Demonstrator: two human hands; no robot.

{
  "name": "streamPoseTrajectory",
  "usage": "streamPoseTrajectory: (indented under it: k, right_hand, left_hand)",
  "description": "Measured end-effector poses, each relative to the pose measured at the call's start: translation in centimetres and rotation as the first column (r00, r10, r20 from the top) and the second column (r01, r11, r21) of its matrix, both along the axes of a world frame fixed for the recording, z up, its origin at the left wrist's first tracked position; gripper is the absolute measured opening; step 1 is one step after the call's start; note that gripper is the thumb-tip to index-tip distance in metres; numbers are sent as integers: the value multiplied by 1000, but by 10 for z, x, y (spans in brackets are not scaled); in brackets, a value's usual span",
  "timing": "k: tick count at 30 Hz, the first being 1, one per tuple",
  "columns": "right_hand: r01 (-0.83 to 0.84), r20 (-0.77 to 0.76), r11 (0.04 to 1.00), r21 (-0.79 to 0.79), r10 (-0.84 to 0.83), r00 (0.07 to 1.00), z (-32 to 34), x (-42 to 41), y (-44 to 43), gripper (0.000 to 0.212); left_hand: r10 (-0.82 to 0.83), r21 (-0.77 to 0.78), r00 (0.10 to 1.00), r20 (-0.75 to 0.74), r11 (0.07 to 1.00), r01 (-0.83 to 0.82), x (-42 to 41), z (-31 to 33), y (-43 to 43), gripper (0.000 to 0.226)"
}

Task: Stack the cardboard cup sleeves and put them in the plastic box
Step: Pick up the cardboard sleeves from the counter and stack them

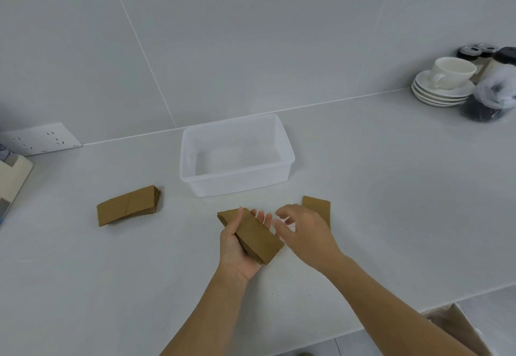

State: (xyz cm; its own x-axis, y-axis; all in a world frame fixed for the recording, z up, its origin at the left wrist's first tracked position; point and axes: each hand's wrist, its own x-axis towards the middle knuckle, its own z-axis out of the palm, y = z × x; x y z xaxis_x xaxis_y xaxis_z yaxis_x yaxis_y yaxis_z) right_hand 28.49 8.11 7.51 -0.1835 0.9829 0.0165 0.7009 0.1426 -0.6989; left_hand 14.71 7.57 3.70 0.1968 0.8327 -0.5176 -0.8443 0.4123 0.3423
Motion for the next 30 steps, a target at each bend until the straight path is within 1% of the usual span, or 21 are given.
streamPoseTrajectory:
  k: [2, 4, 6, 8, 10, 12, 14, 16, 19, 21, 25, 27, 30]
  right_hand:
    - [150, 88, 987, 52, -154, 984, -5, 7, 6, 31]
    - [241, 205, 966, 91, -255, 945, -13, 15, 12, 38]
    - [290, 351, 953, 81, -300, 887, -22, 22, 15, 46]
    - [333, 477, 942, 35, -309, 823, -31, 26, 15, 58]
    - [358, 540, 934, -3, -300, 787, -41, 28, 13, 70]
    - [363, 543, 931, -29, -290, 788, -49, 28, 9, 78]
    - [339, 545, 940, -38, -265, 795, -54, 26, 6, 80]
    - [304, 543, 952, -20, -245, 803, -55, 23, 4, 72]
    - [247, 514, 969, 0, -212, 831, -51, 18, 3, 49]
    - [215, 506, 977, -2, -184, 843, -49, 16, 2, 41]
    - [191, 474, 981, -16, -161, 866, -46, 15, 1, 37]
    - [195, 417, 981, -23, -167, 893, -43, 14, 1, 38]
    - [186, 298, 982, 13, -181, 937, -36, 11, 1, 32]
  left_hand:
    - [22, -6, 999, 23, 1000, -22, 0, -2, 2, 35]
    - [24, 5, 999, 35, 1000, -24, 1, -3, 4, 36]
    - [33, 18, 998, 46, 999, -34, 2, -5, 5, 38]
    - [41, 27, 998, 57, 999, -43, 2, -7, 6, 40]
    - [39, 28, 998, 58, 999, -41, 2, -9, 7, 41]
    - [31, 28, 998, 51, 999, -32, 1, -10, 7, 40]
    - [26, 29, 999, 42, 999, -27, 0, -11, 7, 39]
    - [25, 22, 999, 37, 999, -25, 0, -11, 7, 40]
    - [27, 18, 999, 34, 999, -28, 0, -11, 7, 42]
    - [31, 13, 999, 38, 999, -31, -1, -12, 7, 41]
    - [31, 10, 999, 41, 999, -31, -3, -10, 7, 41]
    - [27, 12, 999, 43, 1000, -27, -5, -10, 7, 42]
    - [9, 6, 999, 44, 1000, -9, -7, -7, 7, 44]
